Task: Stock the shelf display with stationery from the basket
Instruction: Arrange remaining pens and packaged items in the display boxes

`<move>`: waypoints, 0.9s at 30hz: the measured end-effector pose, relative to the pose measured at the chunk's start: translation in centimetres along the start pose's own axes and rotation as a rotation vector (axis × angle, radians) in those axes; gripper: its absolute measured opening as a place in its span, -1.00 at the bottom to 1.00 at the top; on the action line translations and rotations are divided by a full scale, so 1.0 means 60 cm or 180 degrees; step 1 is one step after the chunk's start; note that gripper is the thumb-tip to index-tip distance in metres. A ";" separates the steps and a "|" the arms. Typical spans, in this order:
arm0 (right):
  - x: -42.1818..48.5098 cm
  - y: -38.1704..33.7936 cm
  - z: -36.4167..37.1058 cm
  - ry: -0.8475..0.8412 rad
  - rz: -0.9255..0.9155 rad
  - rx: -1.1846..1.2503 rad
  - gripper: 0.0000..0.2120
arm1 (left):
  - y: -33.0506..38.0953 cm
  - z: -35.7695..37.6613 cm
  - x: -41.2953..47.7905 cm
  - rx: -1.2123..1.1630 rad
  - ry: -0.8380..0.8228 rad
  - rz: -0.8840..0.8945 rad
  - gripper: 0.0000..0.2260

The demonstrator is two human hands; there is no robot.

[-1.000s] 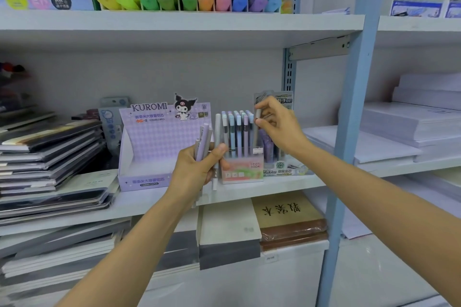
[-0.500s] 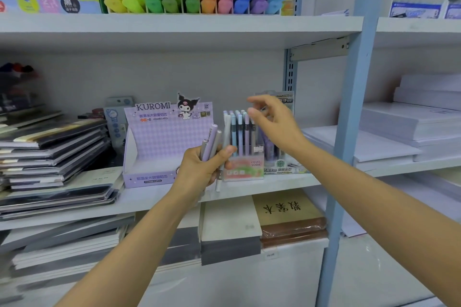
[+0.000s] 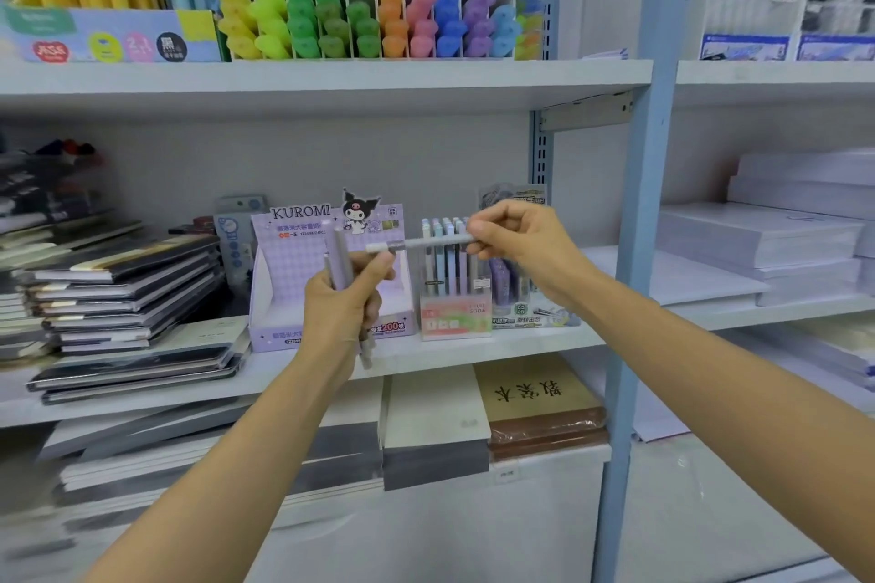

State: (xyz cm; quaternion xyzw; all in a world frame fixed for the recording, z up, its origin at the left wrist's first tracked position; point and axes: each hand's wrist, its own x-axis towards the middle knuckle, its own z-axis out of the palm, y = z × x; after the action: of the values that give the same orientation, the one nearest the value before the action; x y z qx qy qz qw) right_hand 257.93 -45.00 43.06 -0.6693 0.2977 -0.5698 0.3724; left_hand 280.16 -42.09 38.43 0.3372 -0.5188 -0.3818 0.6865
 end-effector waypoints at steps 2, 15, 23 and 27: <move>-0.016 0.004 0.009 -0.0270 0.0098 -0.0023 -0.91 | 0.007 0.005 -0.003 -0.0217 0.0158 0.0008 -0.79; -0.022 -0.021 0.062 -0.0832 -0.0046 -0.0830 -0.80 | 0.022 0.026 -0.028 0.0601 -0.0465 0.0120 -0.91; 0.013 -0.018 0.058 -0.0057 -0.0356 -0.0414 -0.90 | 0.007 0.011 -0.001 0.0479 -0.0710 -0.0302 -0.85; 0.051 -0.018 0.038 0.0781 -0.0693 -0.0264 -0.92 | -0.010 -0.005 0.017 0.0315 -0.0720 -0.0761 -0.90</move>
State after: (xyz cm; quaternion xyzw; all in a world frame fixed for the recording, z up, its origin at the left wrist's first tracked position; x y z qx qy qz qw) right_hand 260.69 -46.56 45.47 -0.6378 0.2900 -0.6715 0.2414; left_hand 280.51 -43.26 38.32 0.3848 -0.5672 -0.4702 0.5560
